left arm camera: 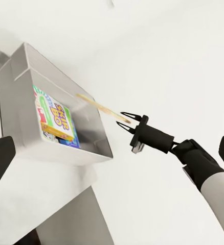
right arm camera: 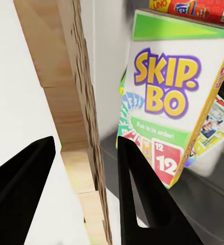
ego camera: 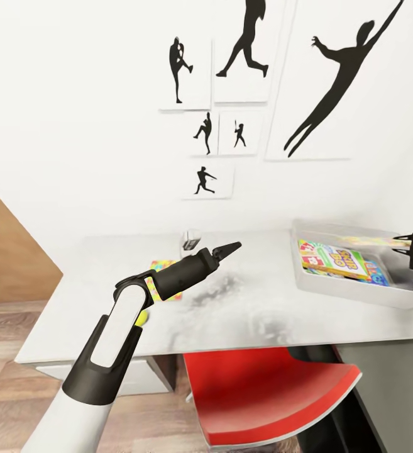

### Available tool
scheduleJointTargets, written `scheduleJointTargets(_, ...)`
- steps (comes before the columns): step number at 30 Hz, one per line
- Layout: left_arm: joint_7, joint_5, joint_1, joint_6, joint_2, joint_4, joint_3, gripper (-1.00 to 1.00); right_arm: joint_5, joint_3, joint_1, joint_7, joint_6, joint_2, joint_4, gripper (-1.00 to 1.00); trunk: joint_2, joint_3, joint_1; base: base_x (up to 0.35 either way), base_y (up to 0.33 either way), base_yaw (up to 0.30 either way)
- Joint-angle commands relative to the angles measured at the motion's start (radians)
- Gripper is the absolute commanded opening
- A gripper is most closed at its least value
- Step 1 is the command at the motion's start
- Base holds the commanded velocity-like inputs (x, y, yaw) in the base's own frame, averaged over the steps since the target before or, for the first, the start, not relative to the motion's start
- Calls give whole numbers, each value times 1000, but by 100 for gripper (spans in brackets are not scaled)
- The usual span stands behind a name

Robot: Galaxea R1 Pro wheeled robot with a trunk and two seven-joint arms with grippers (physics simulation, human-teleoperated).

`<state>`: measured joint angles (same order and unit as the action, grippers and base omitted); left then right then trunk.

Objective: Put all the toys in the child's room - the three board games (two on the bed and one on the table), the two jigsaw puzzles on the table, and the tennis ball on the table - inside the toy box on the table in the child's room.

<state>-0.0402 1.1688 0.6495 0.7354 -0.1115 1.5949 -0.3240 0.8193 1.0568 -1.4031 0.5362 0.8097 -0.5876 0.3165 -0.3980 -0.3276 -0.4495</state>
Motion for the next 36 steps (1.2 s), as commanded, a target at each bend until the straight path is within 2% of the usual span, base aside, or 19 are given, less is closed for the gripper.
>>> scheduleJointTargets(1,-4,6,1,4,0,0,0,100,10,3,-2,10,1,-1,1,-100,-2,-3,-1,0,0,68)
scheduleJointTargets(18,-4,7,8,5,-2,2,0,100,10,3,-9,8,2,-3,1,-100,-2,-31,-1,0,0,73)
scheduleJointTargets(26,-3,12,50,7,-7,8,-9,100,11,3,-13,7,2,-3,1,-100,-2,-44,-1,0,0,77)
scheduleJointTargets(36,-25,57,95,7,-14,10,-43,100,9,1,-7,10,3,-9,13,-100,-2,-53,-1,0,0,51)
